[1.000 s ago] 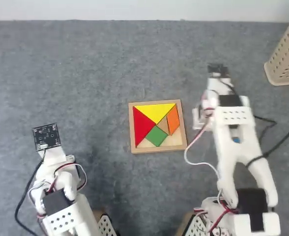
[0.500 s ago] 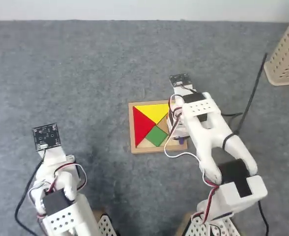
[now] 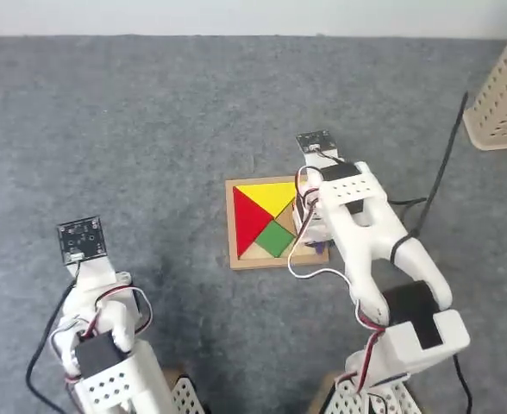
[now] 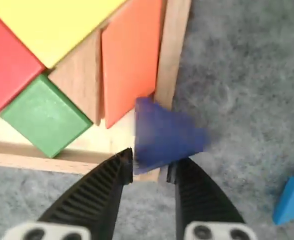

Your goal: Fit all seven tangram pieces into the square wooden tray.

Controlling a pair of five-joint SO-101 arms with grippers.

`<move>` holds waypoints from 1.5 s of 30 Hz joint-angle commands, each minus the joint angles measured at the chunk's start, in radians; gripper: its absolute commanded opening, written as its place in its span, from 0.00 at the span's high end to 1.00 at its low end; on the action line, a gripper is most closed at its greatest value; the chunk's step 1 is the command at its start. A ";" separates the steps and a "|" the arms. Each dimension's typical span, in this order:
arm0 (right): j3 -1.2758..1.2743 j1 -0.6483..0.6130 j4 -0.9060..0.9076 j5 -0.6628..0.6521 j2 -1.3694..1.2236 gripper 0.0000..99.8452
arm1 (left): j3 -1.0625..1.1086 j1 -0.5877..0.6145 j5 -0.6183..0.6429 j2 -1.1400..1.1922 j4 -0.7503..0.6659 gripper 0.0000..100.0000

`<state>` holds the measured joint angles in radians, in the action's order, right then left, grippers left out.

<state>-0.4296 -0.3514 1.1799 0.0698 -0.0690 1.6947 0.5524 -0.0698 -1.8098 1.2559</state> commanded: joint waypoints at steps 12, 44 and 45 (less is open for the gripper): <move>0.064 -0.104 0.007 0.011 0.130 0.88 | -0.008 -0.002 0.009 -0.003 0.003 0.99; 0.163 -0.013 -0.197 -0.107 -0.041 0.99 | -0.008 -0.002 0.009 -0.003 0.003 0.99; 0.163 -0.013 -0.191 -0.107 -0.045 0.99 | -0.008 -0.002 0.009 -0.003 0.003 0.99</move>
<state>-0.3207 -0.3759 0.9805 -0.0207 -0.1197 1.6947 0.5539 -0.0698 -1.8098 1.2559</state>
